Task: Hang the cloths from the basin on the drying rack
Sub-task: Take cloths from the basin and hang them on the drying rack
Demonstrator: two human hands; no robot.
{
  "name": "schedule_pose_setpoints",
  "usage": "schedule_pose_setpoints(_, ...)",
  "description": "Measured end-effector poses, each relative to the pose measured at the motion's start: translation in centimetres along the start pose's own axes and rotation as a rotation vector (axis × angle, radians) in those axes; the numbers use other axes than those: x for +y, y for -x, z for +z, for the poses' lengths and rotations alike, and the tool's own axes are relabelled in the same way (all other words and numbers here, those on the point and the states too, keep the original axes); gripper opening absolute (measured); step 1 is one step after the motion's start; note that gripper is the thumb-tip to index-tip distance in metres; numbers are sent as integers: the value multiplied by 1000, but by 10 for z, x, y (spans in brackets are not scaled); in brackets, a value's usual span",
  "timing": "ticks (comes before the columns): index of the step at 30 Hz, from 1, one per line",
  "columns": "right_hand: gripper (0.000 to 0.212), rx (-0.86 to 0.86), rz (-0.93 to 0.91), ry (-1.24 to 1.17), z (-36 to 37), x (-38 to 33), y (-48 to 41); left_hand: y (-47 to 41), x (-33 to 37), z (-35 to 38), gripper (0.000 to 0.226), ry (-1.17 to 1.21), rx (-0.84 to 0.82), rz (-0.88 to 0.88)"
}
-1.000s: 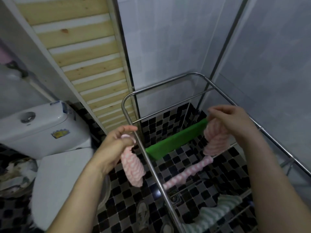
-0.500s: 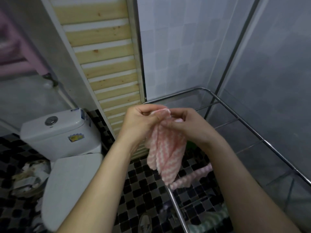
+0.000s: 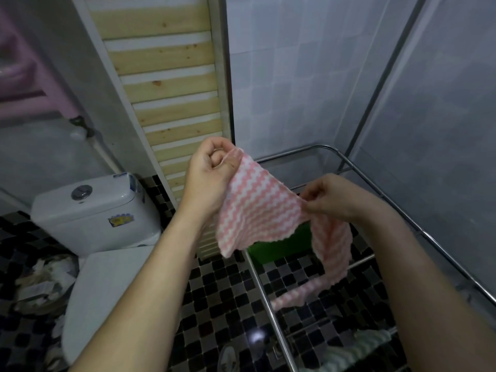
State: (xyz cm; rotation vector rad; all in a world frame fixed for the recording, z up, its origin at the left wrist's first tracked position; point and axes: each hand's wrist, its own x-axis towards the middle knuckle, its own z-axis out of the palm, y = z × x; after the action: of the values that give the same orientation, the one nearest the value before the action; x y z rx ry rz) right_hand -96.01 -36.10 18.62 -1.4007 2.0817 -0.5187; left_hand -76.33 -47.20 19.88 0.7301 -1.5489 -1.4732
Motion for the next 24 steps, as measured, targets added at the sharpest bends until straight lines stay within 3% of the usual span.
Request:
schedule_pose_setpoints(3, 11, 94, 54, -53, -3, 15, -8, -6, -6, -3, 13, 9, 4, 44)
schedule_pose_setpoints(5, 12, 244, 68, -117, -5, 22, -14, -11, -10, -7, 21, -4, -6, 39)
schedule_pose_setpoints(8, 11, 517, 97, -267, -6, 27, -22, -14, -21, -11, 20, -190, -12, -30)
schedule_pose_setpoints(10, 13, 594, 113, -329, -7, 29, -31, -18, -33, -12, 19, -321, 18, -46)
schedule_pose_setpoints(15, 26, 580, 221, -530, -2, 33, -48, -29, -64, -13, 15, -488, -23, -109)
schedule_pose_setpoints(19, 18, 545, 296, -605, 10, 41, -60, -31, -89, -19, 15, -586, -80, -171)
schedule_pose_setpoints(24, 14, 526, 318, -650, 20, 46, -85, -40, -112, -27, 15, -508, -116, -278)
